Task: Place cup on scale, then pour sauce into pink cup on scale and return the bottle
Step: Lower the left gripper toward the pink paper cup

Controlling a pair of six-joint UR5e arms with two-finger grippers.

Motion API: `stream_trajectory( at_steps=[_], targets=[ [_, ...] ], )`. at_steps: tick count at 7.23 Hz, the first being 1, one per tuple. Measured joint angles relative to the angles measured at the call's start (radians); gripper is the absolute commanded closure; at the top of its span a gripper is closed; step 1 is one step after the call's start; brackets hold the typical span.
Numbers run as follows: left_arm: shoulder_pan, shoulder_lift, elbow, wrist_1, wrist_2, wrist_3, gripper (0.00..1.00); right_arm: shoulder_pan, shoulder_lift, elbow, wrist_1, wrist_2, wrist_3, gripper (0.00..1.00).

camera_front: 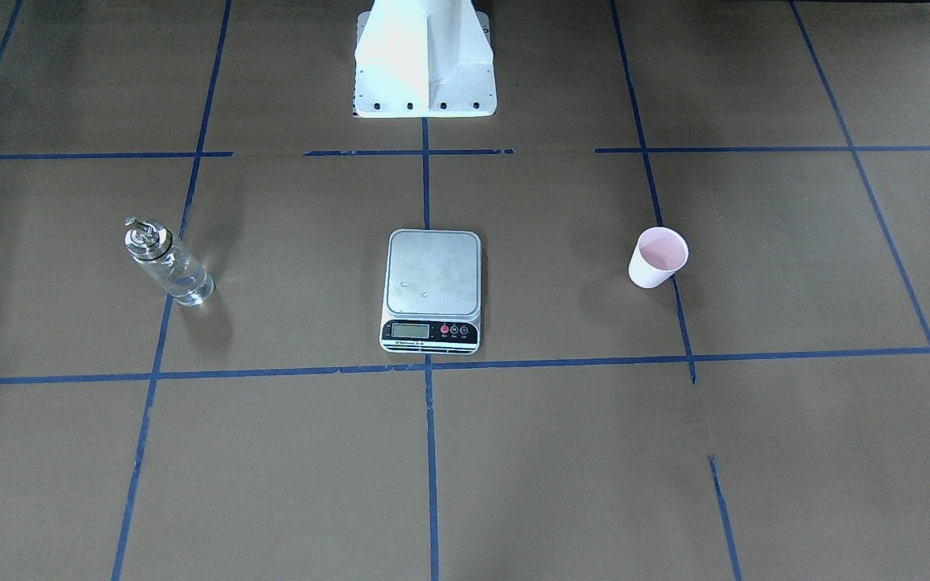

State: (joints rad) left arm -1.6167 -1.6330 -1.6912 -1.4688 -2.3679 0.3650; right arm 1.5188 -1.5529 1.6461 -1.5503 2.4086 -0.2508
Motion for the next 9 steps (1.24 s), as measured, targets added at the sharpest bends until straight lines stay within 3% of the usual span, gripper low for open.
stream_trajectory(
  at_steps=[3, 6, 9],
  targets=[
    [0.068, 0.0, -0.03, -0.028, -0.103, -0.071, 0.01, -0.041, -0.035, 0.002, 0.079, 0.039, 0.093, 0.0],
    [0.316, -0.005, -0.129, -0.163, -0.119, -0.427, 0.02, -0.06, -0.036, 0.007, 0.131, 0.037, 0.203, 0.0],
    [0.554, -0.026, -0.157, -0.347, -0.049, -0.757, 0.02, -0.083, -0.035, 0.005, 0.165, 0.038, 0.296, 0.0]
  ],
)
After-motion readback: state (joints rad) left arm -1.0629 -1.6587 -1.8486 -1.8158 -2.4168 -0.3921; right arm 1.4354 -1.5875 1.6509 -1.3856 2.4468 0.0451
